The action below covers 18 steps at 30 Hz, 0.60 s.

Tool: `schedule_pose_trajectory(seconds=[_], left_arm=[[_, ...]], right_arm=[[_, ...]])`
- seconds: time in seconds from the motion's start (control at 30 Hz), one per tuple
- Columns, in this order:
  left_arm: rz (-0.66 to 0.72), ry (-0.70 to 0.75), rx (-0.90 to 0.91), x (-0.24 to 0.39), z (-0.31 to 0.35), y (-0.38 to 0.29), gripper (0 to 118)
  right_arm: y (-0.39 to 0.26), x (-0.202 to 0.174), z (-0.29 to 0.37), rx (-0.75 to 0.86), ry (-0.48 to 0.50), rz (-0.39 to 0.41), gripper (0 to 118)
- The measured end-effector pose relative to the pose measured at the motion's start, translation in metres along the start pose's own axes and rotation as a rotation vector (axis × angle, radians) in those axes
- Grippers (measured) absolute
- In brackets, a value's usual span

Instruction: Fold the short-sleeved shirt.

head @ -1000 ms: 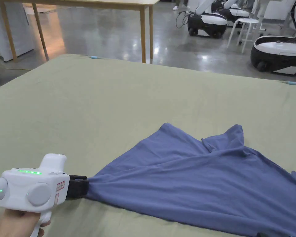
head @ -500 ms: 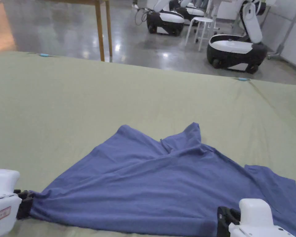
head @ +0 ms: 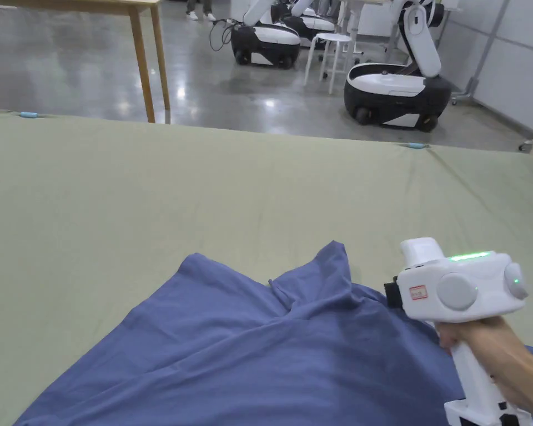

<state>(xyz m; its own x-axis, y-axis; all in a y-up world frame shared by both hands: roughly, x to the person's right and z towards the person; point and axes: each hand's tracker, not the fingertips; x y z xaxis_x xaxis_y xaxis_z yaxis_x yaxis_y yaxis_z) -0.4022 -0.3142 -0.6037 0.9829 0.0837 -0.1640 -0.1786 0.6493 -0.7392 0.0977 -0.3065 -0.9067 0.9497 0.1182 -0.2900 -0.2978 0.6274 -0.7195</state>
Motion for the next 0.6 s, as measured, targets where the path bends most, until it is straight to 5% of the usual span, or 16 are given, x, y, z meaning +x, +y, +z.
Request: schedule_pose_trajectory(seconds=[0.07,0.1,0.27,0.4,0.47,0.5,0.53,0.6], left_arm=[[0.008,-0.008,-0.005,-0.002,-0.002,0.002,2],[0.007,-0.006,-0.005,-0.003,-0.002,0.001,2],[0.008,-0.002,-0.006,-0.004,-0.006,0.001,2],[0.003,0.001,-0.016,-0.003,-0.009,0.0,2],[0.005,0.004,-0.016,-0.003,-0.009,0.001,2],[0.005,0.005,-0.017,-0.003,-0.009,0.0,2],[0.004,0.006,-0.018,-0.003,-0.008,0.001,2],[-0.001,0.006,-0.02,-0.001,-0.004,0.004,2]], right_arm=[[0.006,0.01,-0.01,-0.043,0.064,-0.035,103],[0.008,0.011,-0.016,-0.088,0.087,-0.034,118],[0.017,-0.001,-0.024,-0.146,-0.015,0.12,114],[0.004,0.0,-0.051,-0.206,0.051,0.096,102],[0.008,-0.007,-0.04,-0.199,0.055,0.104,79],[0.008,-0.014,-0.031,-0.162,0.066,0.149,57],[0.007,-0.019,-0.024,-0.141,0.041,0.18,1],[0.006,-0.023,0.002,-0.112,0.014,0.207,2]])
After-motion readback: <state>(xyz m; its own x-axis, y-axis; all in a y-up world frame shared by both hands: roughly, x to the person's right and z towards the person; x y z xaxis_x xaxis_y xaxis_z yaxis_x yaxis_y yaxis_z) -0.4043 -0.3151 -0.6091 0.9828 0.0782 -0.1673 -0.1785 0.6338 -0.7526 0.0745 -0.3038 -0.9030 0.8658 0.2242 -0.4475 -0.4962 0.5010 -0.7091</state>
